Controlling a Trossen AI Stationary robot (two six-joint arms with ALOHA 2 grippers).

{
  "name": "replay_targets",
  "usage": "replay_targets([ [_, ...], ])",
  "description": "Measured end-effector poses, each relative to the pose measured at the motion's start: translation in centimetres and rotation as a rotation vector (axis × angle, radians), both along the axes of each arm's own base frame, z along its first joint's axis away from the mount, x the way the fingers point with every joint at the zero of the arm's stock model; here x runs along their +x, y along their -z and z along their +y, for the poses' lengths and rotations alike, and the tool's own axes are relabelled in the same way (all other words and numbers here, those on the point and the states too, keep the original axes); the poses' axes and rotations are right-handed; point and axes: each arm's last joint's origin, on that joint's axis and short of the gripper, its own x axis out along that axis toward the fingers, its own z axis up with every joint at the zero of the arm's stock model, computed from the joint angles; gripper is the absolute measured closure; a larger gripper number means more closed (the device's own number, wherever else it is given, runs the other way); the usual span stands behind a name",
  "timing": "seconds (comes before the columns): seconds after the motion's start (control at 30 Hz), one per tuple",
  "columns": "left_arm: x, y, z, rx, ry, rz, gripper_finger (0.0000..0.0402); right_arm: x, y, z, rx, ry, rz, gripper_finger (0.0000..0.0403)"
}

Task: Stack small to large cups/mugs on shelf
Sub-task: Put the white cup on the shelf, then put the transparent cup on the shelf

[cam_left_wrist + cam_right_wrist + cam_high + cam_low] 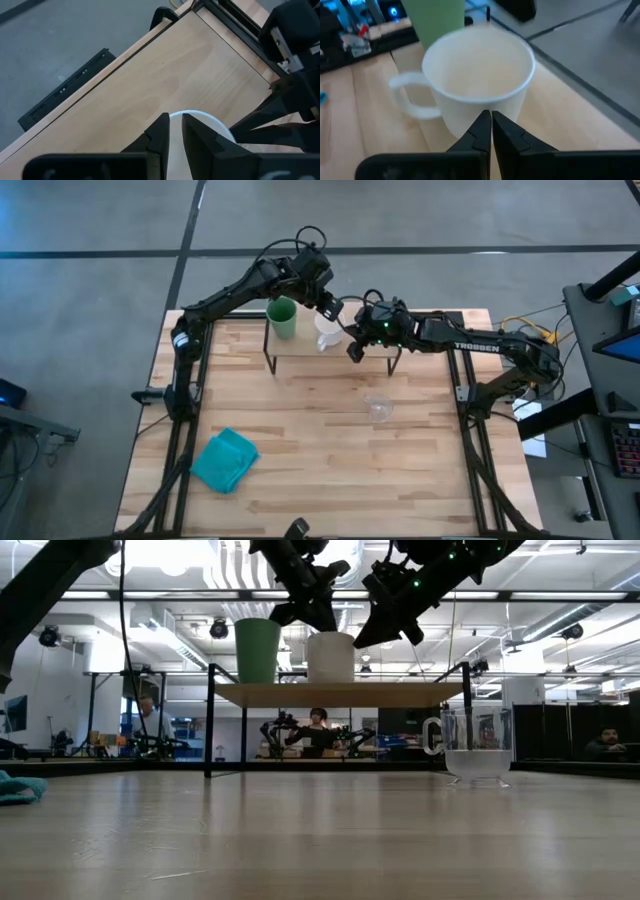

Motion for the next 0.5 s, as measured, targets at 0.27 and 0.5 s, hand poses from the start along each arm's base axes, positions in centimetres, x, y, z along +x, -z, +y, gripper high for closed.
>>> replay_targets([
  [0.27, 0.0, 0.0, 0.0, 0.016, 0.016, 0.008, 0.0365, -0.3, 0.2, -0.1, 0.035, 0.022, 0.017, 0.0394],
  [0.5, -0.1, -0.8, -0.8, -0.027, 0.081, -0.042, 0.0365, -3.2, -0.4, 2.0, 0.104, -0.008, 0.186, 0.0394],
])
